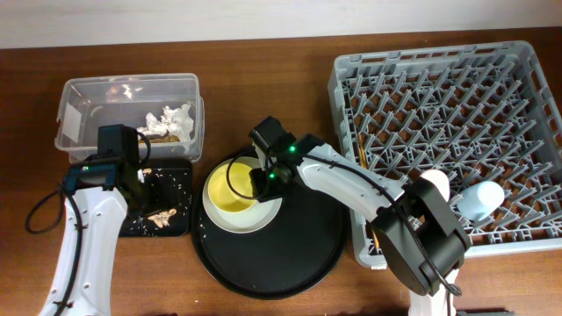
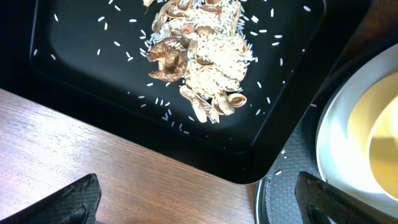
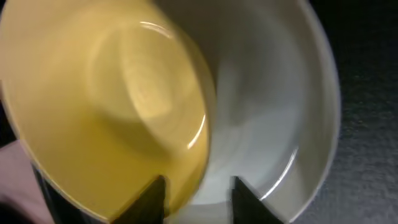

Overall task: Sort waste into correct bins and load items into the dishwasher rack
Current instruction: 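Grasp the yellow bowl with the right gripper and set it in the rack, then grasp the white plate with the right gripper and stand it in the rack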

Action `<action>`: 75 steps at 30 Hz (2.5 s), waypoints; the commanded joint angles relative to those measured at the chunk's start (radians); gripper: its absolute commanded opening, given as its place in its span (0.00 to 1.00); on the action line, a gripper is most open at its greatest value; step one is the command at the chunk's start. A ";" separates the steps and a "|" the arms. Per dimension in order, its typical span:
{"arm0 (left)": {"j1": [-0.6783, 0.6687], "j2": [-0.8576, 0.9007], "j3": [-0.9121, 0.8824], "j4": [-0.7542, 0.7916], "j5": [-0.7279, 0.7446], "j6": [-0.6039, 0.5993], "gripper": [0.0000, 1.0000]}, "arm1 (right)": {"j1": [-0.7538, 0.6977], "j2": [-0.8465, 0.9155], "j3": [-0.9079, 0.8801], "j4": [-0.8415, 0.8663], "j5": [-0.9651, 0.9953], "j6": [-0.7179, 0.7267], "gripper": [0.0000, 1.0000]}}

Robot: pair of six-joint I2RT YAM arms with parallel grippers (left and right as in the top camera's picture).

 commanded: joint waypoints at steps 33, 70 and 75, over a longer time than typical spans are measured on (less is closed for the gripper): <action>0.001 -0.017 -0.007 0.048 0.037 0.015 0.99 | -0.558 0.001 0.100 0.360 1.411 -0.695 0.04; 0.001 -0.017 -0.007 0.047 0.038 0.015 0.99 | -0.083 -0.204 -0.278 0.025 0.027 -0.023 0.66; 0.001 -0.017 -0.007 0.048 0.064 0.015 0.99 | -0.079 -0.090 -0.278 0.064 0.069 0.100 0.20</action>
